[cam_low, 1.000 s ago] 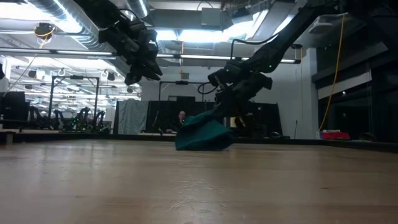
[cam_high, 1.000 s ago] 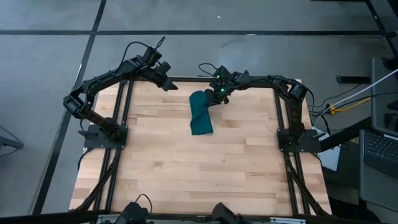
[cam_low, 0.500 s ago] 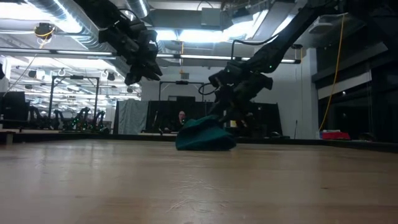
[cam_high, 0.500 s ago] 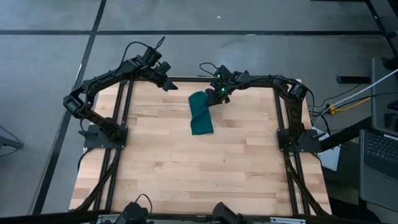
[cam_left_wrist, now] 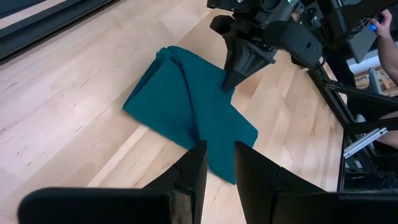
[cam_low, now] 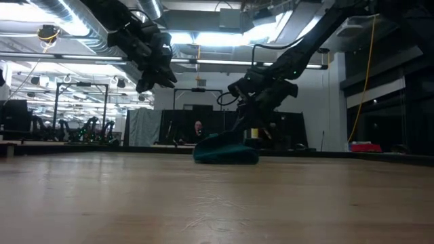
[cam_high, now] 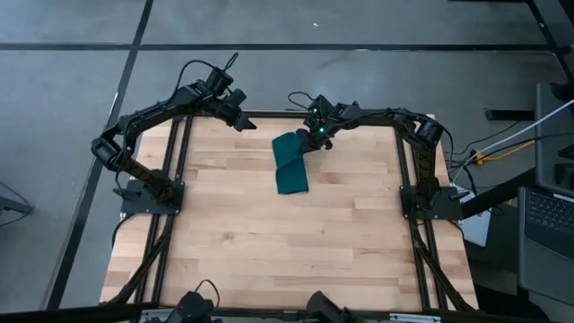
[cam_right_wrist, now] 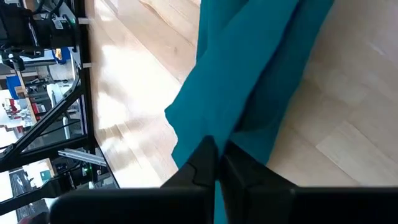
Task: Fold microfiber towels
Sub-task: Fold the dark green napkin
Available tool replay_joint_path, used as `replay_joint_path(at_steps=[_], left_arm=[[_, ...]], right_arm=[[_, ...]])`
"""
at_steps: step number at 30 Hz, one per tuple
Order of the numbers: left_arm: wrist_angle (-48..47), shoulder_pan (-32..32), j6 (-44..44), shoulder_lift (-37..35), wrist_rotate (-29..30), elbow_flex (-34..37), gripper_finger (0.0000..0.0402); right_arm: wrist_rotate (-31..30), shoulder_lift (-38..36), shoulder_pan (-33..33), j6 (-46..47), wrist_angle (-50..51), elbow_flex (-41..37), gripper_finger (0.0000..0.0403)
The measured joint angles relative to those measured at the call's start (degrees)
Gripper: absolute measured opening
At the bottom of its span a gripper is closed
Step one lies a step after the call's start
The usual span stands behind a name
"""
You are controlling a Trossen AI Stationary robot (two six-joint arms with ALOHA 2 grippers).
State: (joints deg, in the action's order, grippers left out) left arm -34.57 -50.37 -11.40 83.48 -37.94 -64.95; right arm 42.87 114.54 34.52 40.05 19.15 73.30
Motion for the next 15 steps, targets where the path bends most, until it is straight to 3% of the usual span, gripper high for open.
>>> replay_joint_path(at_steps=[15], left_arm=[[0.0,0.0,0.0,0.0,0.0,0.0,0.0075]], right_arm=[[0.0,0.0,1.4,0.5,0.0,8.5,0.0003]])
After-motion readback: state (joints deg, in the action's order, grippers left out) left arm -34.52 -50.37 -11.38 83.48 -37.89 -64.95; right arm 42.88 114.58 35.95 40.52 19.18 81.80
